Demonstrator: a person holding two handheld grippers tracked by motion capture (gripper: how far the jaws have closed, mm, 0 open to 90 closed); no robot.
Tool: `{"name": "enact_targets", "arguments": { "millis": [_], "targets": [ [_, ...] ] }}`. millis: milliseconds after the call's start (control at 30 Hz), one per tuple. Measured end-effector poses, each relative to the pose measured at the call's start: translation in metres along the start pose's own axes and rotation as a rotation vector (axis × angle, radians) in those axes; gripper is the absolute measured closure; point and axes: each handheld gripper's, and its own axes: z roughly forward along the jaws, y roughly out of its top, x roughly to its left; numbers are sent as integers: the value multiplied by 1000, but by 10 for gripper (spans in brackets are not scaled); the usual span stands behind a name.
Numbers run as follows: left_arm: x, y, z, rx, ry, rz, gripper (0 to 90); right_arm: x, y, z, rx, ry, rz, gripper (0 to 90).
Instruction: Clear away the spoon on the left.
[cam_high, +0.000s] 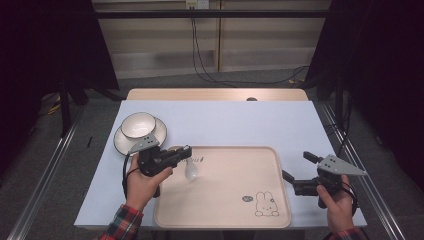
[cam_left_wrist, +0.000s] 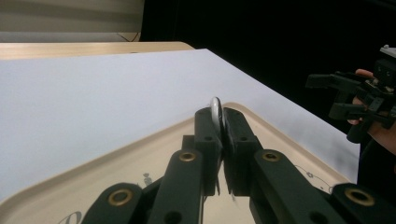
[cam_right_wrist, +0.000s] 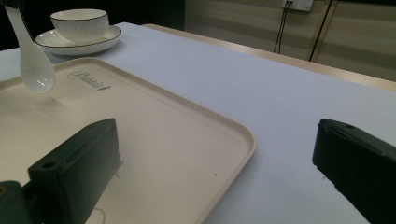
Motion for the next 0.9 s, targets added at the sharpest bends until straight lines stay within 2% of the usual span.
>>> {"name": "enact_targets", "arguments": {
  "millis": [900],
  "targets": [
    [-17,-15,-9,36,-35,5,854,3,0,3,7,13,-14,3]
  ]
}}
